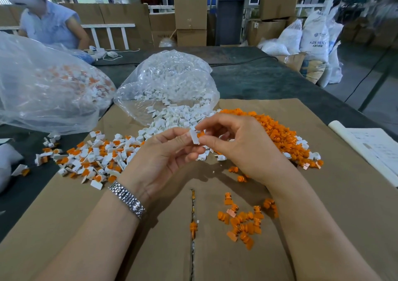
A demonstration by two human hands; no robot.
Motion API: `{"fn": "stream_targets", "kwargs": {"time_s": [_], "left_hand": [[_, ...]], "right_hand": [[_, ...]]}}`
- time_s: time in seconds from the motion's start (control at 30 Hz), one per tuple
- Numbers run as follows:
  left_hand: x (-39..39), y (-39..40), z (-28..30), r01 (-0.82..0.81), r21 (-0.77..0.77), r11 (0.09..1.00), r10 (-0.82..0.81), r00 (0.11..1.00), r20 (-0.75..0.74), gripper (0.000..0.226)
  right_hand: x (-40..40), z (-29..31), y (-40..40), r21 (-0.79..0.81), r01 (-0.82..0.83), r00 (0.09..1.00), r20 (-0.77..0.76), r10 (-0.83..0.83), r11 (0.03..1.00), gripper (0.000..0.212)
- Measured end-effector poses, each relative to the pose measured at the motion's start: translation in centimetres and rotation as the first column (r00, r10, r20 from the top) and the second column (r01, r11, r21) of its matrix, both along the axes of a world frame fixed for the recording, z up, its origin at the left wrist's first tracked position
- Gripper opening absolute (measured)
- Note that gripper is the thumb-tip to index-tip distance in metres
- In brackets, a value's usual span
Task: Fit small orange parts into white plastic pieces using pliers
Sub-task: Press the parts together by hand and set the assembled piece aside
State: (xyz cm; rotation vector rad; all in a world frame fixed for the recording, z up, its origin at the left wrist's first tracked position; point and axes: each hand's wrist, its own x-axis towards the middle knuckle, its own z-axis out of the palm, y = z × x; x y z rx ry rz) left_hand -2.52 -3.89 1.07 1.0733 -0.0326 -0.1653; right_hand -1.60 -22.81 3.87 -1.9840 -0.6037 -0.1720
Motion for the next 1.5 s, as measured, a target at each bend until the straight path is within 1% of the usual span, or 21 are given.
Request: {"fn": "stream_targets", "kwargs": {"time_s": [0.13, 0.2, 0.33, 0.47, 0.53, 0.67, 0.8, 0.93, 1.03, 1.17, 1.5], "left_hand": [[-0.21, 0.00, 0.29, -0.037, 0.040, 0.999, 0.036, 0.999, 0.025, 0.018], [-0.35, -0.03, 0.33, -0.056, 0.062, 0.997, 0.054, 0.998, 0.039, 0.019], [-0.30, -0.02, 0.36, -0.097, 0.089, 0.991, 0.096, 0.995, 0.024, 0.024], [-0.45, 0.24, 0.58, -0.066, 0.095, 0.993, 0.068, 0.998, -0.017, 0.019], [-0.52, 0.32, 0.65, -0.061, 0.096, 0.994, 0.064, 0.997, -0.031, 0.021], [-0.42, 0.37, 0.67, -0.086, 0.105, 0.991, 0.091, 0.995, -0.047, 0.028], [-0.31, 0.50, 0.58, -0.089, 0.115, 0.989, 0.095, 0.994, -0.053, 0.026], [-0.19, 0.47, 0.53, -0.099, 0.128, 0.987, 0.106, 0.993, -0.054, 0.026], [-0.19, 0.35, 0.52, -0.106, 0.128, 0.986, 0.113, 0.993, -0.047, 0.024], [-0.22, 0.31, 0.50, -0.119, 0.107, 0.987, 0.123, 0.992, -0.032, 0.024], [-0.29, 0.61, 0.53, -0.098, 0.136, 0.986, 0.101, 0.995, -0.011, 0.024]], "right_hand": [[0.10, -0.34, 0.27, -0.065, 0.049, 0.996, 0.074, -0.044, 0.997, 0.019], [0.10, -0.46, 0.48, -0.088, 0.059, 0.993, 0.107, -0.049, 0.994, 0.021], [0.03, -0.53, 0.65, -0.104, 0.043, 0.994, 0.109, -0.032, 0.994, 0.029], [0.12, -0.51, 0.60, -0.114, 0.054, 0.991, 0.131, -0.039, 0.992, 0.021], [0.11, -0.52, 0.63, -0.126, 0.054, 0.990, 0.140, -0.036, 0.991, 0.019], [0.06, -0.53, 0.68, -0.149, 0.045, 0.990, 0.136, -0.025, 0.988, 0.017], [0.03, -0.59, 0.76, -0.151, 0.031, 0.991, 0.131, -0.011, 0.988, 0.018], [0.01, -0.72, 0.88, -0.195, 0.033, 0.989, 0.145, -0.004, 0.980, 0.019], [0.06, -0.71, 0.91, -0.186, 0.041, 0.989, 0.150, -0.013, 0.982, 0.018], [0.05, -0.76, 0.89, -0.131, 0.048, 0.982, 0.187, -0.023, 0.990, 0.016], [0.08, -0.97, 0.96, -0.105, 0.031, 0.988, 0.157, -0.015, 0.994, 0.016]]}}
